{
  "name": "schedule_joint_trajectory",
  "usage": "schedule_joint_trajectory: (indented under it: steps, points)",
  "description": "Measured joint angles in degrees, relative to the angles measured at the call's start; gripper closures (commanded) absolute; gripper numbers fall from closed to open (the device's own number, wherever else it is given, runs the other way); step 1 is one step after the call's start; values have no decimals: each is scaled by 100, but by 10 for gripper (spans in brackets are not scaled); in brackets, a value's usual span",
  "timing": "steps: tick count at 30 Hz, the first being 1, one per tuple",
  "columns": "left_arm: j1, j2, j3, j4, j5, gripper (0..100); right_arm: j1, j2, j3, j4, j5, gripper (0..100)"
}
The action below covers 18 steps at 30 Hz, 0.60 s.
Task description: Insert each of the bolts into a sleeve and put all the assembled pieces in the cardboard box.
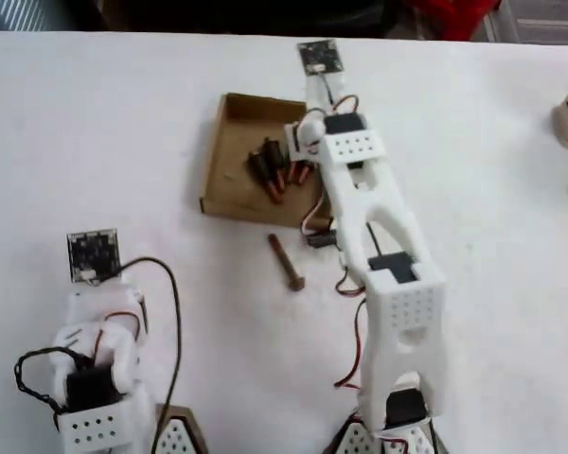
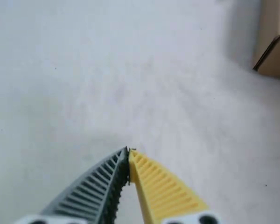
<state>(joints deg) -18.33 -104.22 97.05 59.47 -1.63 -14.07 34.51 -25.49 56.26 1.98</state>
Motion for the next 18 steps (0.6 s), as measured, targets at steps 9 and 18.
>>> schedule_joint_trajectory:
  steps: [9,18]
  points:
    - [0,0,0,0,0,977,-9,-1292,0,2145,1073,947]
    - [0,0,0,0,0,977,-18,-2163,0,3921,2057,955]
